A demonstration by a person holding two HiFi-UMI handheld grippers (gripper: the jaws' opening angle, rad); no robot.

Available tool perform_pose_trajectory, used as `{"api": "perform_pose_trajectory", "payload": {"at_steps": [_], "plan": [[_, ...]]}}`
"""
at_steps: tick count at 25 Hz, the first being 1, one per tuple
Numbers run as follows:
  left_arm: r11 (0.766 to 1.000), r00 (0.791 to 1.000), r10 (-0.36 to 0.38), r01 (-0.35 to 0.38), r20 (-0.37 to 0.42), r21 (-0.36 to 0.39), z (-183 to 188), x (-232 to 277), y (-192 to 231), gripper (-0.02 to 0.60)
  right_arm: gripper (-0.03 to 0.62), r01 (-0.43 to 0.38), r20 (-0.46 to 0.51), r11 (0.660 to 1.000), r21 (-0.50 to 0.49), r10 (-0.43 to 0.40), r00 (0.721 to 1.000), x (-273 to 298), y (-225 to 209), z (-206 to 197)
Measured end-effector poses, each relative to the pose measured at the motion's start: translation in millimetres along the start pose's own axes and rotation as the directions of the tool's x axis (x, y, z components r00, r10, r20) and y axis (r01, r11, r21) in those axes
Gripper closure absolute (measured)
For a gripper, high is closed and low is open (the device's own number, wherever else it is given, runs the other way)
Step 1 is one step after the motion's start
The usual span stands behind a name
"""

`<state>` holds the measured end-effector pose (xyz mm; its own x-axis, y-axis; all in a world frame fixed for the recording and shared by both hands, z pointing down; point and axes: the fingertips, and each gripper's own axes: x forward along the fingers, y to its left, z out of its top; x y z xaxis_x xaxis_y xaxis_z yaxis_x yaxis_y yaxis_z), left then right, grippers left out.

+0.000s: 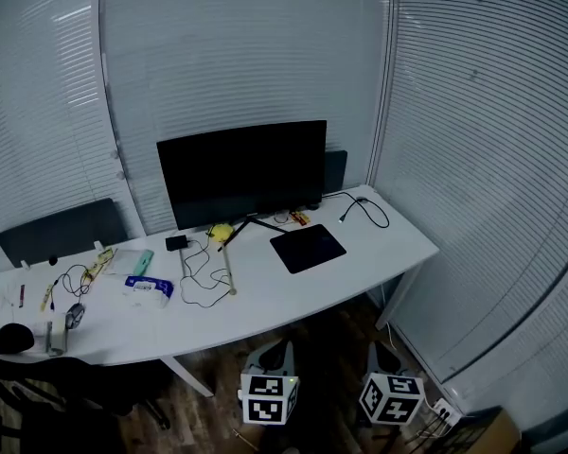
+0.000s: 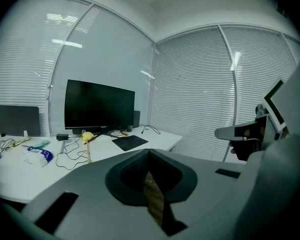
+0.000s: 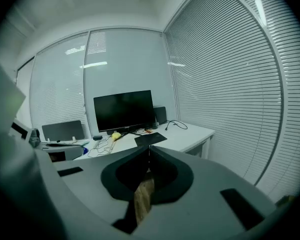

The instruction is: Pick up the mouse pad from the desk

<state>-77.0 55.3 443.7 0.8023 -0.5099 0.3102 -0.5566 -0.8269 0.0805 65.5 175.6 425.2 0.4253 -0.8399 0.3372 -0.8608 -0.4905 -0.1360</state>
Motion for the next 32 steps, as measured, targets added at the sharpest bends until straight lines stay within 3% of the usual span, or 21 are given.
{"api": "perform_pose_trajectory", "payload": {"at_steps": [11,21,32], "plan": [[1.0,0.999,0.002,-0.003,-0.036,-0.001,-6.5,19.8,0.5,0.566,0.56,-0.016,-0.022,1.0,0.025,0.017,1.0,21.8,-5.1,-3.9],[1.0,0.999,-0.03,0.03,0.014,0.0,19.9,66.9,-3.6,0.566,0.56,0.029,0.004,0.999,0.014,-0.029,1.0,50.1,-31.8,13.5],[0.999,1.0,0.0,0.0,0.01,-0.033,32.1,121.7,18.3,0.566,0.561,0.004,-0.002,1.0,-0.007,-0.004,1.0,108.1,-41.2,38.0]]}}
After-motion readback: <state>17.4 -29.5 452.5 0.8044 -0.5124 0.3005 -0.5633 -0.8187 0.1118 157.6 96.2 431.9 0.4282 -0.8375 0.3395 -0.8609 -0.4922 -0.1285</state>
